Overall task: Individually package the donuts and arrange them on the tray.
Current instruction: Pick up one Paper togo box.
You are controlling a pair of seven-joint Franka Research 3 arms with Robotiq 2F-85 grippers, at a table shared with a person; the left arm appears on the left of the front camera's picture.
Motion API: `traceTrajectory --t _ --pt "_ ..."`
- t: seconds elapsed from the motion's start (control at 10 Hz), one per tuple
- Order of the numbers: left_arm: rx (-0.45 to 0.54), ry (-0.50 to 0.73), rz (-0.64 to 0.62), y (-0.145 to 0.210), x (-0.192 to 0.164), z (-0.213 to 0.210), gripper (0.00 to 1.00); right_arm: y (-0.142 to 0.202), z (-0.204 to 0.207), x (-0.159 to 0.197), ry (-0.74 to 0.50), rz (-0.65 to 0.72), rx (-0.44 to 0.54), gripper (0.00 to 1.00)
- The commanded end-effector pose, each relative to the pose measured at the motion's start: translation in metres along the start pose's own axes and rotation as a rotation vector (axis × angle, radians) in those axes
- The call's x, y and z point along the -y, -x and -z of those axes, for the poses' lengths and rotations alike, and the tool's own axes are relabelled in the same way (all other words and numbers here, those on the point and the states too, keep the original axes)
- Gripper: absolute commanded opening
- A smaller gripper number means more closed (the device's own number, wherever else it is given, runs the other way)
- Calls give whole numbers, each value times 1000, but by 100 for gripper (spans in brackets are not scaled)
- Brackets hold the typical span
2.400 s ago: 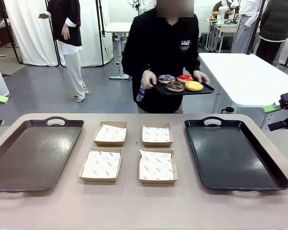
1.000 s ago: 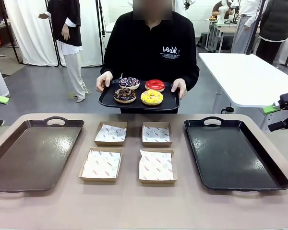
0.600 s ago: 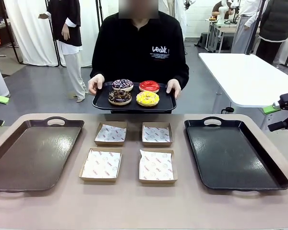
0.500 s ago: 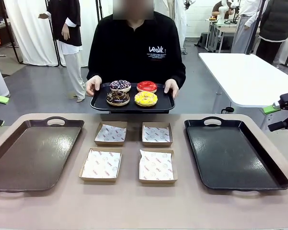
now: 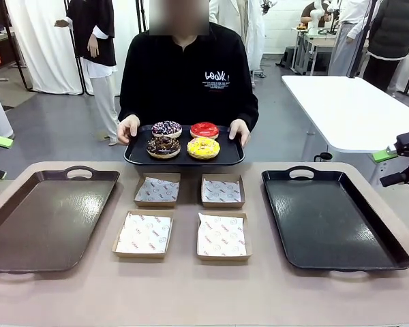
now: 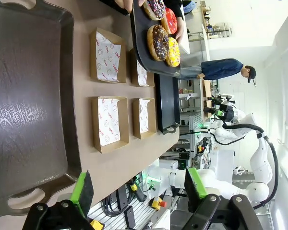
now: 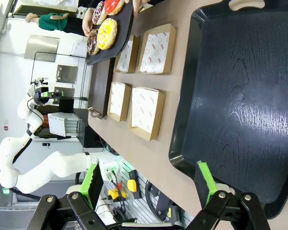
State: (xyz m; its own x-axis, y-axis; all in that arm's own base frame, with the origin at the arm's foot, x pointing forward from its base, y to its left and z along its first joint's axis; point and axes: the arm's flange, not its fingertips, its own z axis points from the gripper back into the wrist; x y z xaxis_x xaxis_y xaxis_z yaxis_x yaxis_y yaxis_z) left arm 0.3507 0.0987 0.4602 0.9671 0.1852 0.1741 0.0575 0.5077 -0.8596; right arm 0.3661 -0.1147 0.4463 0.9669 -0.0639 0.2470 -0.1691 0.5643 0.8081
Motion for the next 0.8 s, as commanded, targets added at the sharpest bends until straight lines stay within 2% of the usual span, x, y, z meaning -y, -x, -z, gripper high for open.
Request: traceTrajectory --t 0.0,0.7 --pt "1 11 2 0 0 0 100 -1 2 1 -12 2 5 100" --pt "1 11 2 0 0 0 100 -1 2 1 -12 2 5 100"
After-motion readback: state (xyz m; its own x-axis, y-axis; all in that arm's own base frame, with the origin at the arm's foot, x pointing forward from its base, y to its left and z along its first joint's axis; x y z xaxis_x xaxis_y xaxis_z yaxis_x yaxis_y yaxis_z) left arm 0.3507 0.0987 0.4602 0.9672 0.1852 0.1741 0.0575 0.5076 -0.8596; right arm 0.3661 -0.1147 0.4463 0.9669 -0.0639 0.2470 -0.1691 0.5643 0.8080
